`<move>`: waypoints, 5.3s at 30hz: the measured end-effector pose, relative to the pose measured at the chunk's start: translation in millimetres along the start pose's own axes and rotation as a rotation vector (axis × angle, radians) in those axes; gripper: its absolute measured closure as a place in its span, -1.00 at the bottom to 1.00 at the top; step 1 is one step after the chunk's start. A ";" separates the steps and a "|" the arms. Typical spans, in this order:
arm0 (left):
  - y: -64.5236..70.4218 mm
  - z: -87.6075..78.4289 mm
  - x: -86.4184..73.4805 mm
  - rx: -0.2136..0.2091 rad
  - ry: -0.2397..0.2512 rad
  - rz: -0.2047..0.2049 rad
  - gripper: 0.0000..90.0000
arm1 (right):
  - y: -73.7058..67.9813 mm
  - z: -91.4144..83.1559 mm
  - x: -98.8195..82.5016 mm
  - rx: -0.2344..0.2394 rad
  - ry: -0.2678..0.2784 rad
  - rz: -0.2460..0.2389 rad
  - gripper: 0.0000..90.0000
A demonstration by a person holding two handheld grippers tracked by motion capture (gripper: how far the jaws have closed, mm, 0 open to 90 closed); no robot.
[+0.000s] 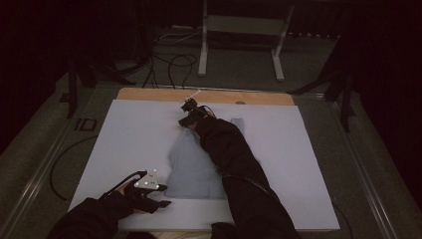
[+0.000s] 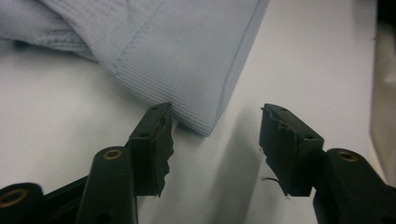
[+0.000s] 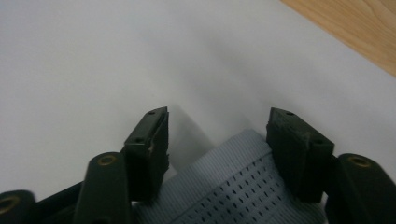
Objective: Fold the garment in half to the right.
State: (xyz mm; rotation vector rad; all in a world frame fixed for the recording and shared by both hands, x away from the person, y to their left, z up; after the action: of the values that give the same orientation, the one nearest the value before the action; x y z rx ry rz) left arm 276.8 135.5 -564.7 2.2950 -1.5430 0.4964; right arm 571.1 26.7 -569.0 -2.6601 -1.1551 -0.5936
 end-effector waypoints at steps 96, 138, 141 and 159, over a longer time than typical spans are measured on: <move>63.5 4.4 218.3 -0.070 0.001 0.409 0.97 | 98.0 -137.2 -62.8 -0.015 0.191 0.020 0.94; 75.1 96.4 251.7 -0.128 -0.091 0.342 0.93 | 134.6 -108.3 -110.5 0.074 0.204 0.062 0.42; 77.1 97.1 252.5 -0.147 -0.082 0.342 0.89 | 134.1 -112.6 -112.6 0.070 0.201 0.067 0.25; 73.3 55.7 238.9 -0.111 0.034 0.254 -0.67 | 125.4 -131.6 -118.9 -0.028 0.120 0.160 -0.32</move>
State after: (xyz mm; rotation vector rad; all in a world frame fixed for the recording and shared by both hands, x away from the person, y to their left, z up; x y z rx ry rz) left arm 298.4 -110.8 -498.5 2.0093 -1.8087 0.4963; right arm 551.6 -178.9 -501.8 -2.6658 -0.8989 -0.7341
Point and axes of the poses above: each handheld gripper's, and its own axes: z roughly forward along the jaws, x roughly out of its top, y roughly to its right, the point moved 7 cm from there along z, roughly forward along the jaws, and after that the axes turned 13 degrees about -y, right-handed, at the moved point
